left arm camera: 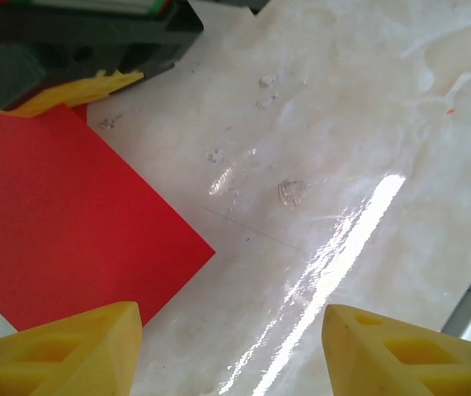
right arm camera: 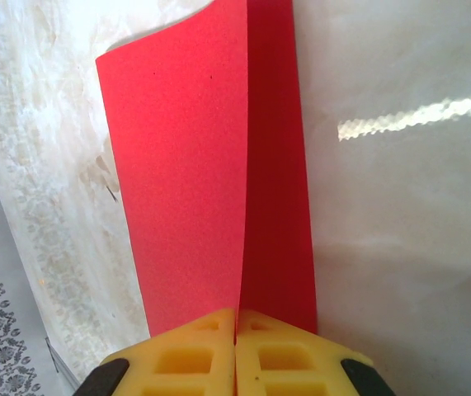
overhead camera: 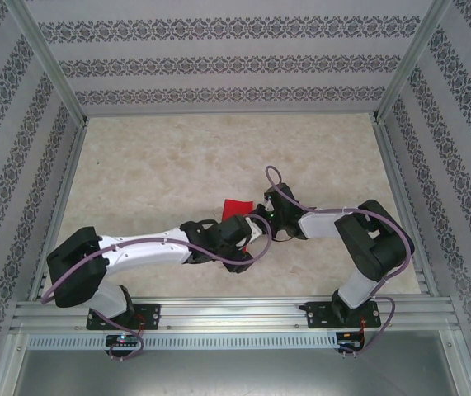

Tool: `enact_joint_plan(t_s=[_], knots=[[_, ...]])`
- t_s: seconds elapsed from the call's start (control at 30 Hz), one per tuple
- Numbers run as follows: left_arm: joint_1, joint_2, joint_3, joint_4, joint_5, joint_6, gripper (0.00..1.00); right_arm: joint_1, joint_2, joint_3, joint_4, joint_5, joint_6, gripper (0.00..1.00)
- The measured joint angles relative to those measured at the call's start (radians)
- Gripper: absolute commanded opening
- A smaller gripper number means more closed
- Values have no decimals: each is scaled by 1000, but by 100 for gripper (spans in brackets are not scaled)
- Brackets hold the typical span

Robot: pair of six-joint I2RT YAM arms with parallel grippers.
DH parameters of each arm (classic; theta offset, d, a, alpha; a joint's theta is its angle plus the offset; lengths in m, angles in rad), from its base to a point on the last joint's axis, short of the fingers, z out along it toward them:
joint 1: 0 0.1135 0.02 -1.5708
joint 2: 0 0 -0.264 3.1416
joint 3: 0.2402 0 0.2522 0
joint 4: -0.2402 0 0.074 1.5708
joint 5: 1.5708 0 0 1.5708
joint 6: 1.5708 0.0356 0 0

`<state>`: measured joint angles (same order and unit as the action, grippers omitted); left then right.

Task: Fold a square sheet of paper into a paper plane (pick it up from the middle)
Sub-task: Third fold the triangle at the center of the table.

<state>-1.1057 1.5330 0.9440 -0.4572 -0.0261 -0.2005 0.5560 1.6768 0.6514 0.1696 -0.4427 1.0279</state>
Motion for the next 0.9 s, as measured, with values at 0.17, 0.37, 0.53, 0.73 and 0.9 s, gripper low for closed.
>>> enact_joint_plan(t_s=[0.17,0.37,0.53,0.73,0.9], knots=[[-27,30,-5,1,-74,29,62,0,13,5,-2,-1,0,8],[-60,97,-5,8,-148,43,63,0,21,15,-9,-2,0,9],[-71,125,-5,18,-203,43,63,0,21,21,-13,-4,0,9],[-74,157,-5,48,-270,43,61,0,21,21,-19,-5,0,9],[-74,164,-5,77,-307,42,54,-2,21,21,-20,-8,0,10]])
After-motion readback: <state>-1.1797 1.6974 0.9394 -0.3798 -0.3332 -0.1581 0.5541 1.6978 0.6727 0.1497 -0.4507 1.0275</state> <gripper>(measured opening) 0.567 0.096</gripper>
